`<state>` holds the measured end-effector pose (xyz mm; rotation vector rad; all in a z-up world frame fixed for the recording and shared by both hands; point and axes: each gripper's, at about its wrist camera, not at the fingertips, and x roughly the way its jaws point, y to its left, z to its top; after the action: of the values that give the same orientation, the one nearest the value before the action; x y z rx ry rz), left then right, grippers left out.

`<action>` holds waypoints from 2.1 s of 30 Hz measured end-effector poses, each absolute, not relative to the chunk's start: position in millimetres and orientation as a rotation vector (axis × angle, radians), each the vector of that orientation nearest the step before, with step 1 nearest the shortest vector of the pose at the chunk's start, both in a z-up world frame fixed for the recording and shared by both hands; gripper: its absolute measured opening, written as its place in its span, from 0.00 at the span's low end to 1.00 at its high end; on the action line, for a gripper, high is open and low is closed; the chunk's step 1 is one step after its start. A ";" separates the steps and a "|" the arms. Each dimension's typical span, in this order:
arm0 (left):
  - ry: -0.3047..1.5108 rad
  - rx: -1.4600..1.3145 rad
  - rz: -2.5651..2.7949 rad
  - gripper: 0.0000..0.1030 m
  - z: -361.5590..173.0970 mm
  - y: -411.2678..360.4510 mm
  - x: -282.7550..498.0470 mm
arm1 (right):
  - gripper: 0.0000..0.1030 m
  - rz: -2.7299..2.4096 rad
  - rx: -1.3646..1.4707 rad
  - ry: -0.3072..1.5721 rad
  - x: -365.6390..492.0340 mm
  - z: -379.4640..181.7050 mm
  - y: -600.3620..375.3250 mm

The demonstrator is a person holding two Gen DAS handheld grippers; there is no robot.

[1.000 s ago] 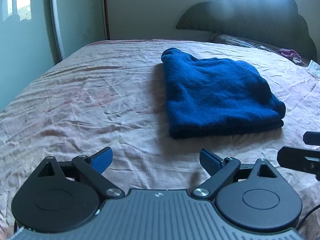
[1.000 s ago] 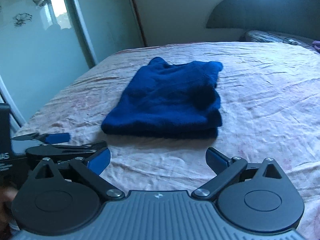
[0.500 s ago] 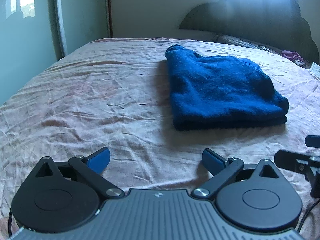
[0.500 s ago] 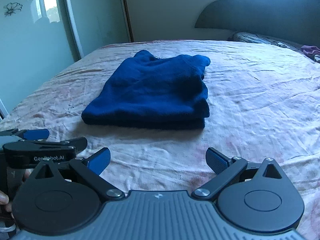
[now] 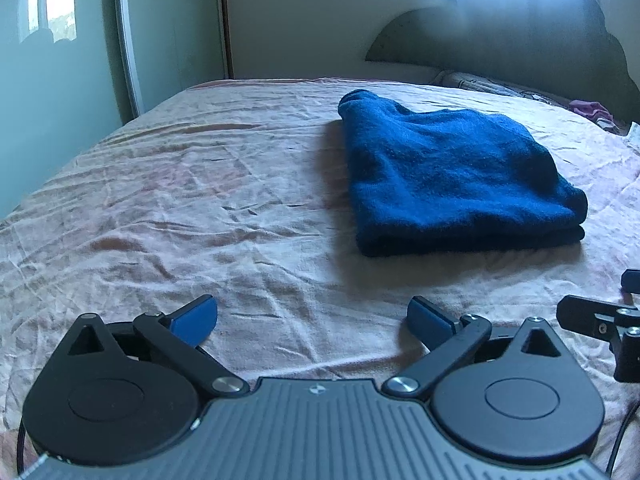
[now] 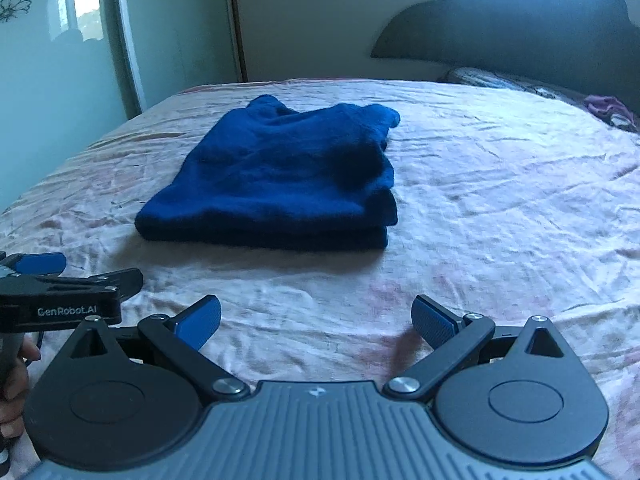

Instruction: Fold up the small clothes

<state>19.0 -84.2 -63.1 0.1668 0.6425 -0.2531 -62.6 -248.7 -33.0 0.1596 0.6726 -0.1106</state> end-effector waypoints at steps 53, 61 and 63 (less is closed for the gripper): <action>0.664 0.120 -0.255 1.00 -68.5 -82.3 20.5 | 1.00 -0.146 0.200 0.631 -64.2 -45.8 -251.4; 0.665 0.118 -0.256 1.00 -68.7 -82.4 20.4 | 1.00 -0.171 0.127 0.663 -59.3 -47.5 -240.6; 0.665 0.117 -0.256 1.00 -68.7 -82.1 20.5 | 1.00 -0.171 0.130 0.663 -59.2 -47.6 -240.7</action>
<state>20.5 -82.1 -68.7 0.1174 0.6647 -0.2559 -59.2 -240.7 -47.6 0.1305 0.6633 -0.1708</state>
